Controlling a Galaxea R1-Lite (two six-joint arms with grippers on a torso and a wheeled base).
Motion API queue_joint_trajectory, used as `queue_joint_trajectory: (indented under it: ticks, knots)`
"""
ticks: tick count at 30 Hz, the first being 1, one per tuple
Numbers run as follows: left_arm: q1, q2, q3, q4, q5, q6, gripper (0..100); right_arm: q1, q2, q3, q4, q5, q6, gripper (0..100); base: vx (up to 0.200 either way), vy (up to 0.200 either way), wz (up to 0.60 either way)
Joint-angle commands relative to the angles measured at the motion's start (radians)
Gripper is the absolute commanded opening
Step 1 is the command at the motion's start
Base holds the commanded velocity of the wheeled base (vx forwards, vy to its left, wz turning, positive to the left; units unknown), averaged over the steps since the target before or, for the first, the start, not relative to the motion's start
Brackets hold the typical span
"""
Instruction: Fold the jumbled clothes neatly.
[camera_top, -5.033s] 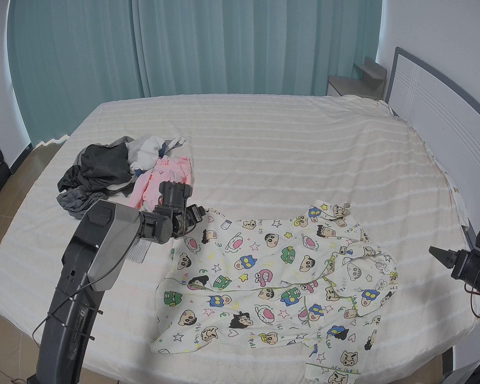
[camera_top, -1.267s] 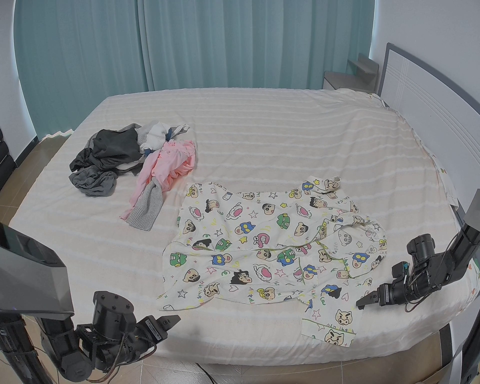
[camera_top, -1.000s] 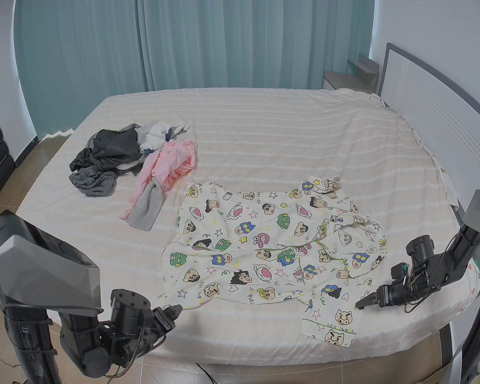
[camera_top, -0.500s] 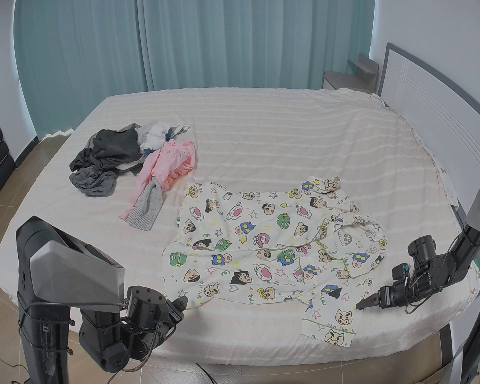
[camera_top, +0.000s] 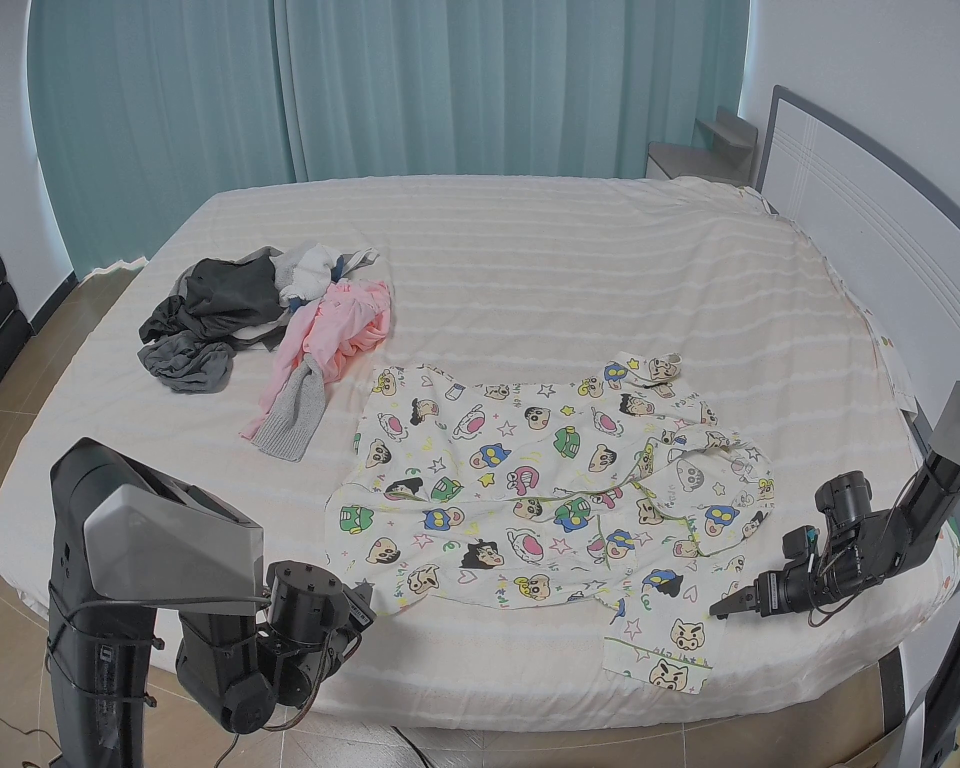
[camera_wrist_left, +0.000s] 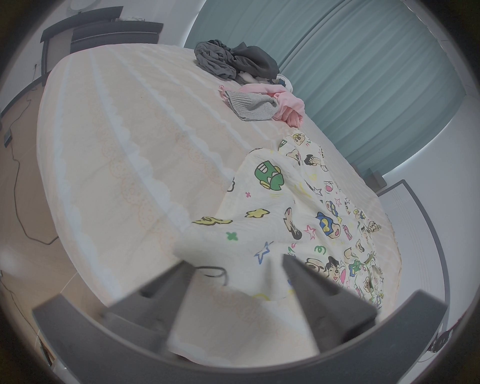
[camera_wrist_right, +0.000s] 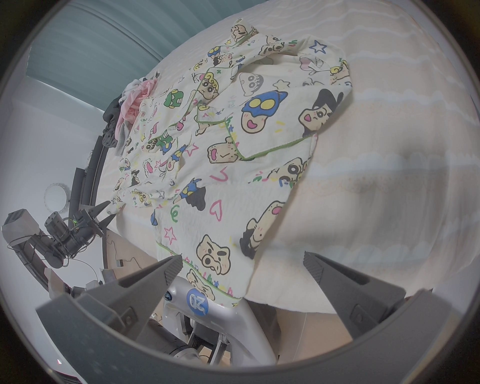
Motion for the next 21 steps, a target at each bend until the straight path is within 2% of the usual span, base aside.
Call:
queue_joint_trajectory:
  ticks: [1, 4, 11, 21]
  knots:
    - [0.001, 0.010, -0.003, -0.003, 0.015, 0.000, 0, 0.001, 0.035, 0.004, -0.031, -0.001, -0.001, 100, 0.000, 0.000, 0.00]
    - [0.001, 0.009, -0.003, -0.012, 0.035, 0.000, 0, 0.010, 0.057, 0.010, -0.063, -0.004, -0.001, 100, 0.000, 0.000, 0.00]
    - [0.002, 0.013, 0.038, -0.139, 0.044, 0.023, 0, 0.033, 0.107, 0.005, -0.138, -0.015, -0.001, 100, 0.000, 0.000, 0.00]
    - [0.008, 0.052, 0.058, -0.199, 0.061, 0.039, 0, 0.116, 0.130, 0.001, -0.143, -0.015, 0.002, 100, 0.000, 0.000, 0.00]
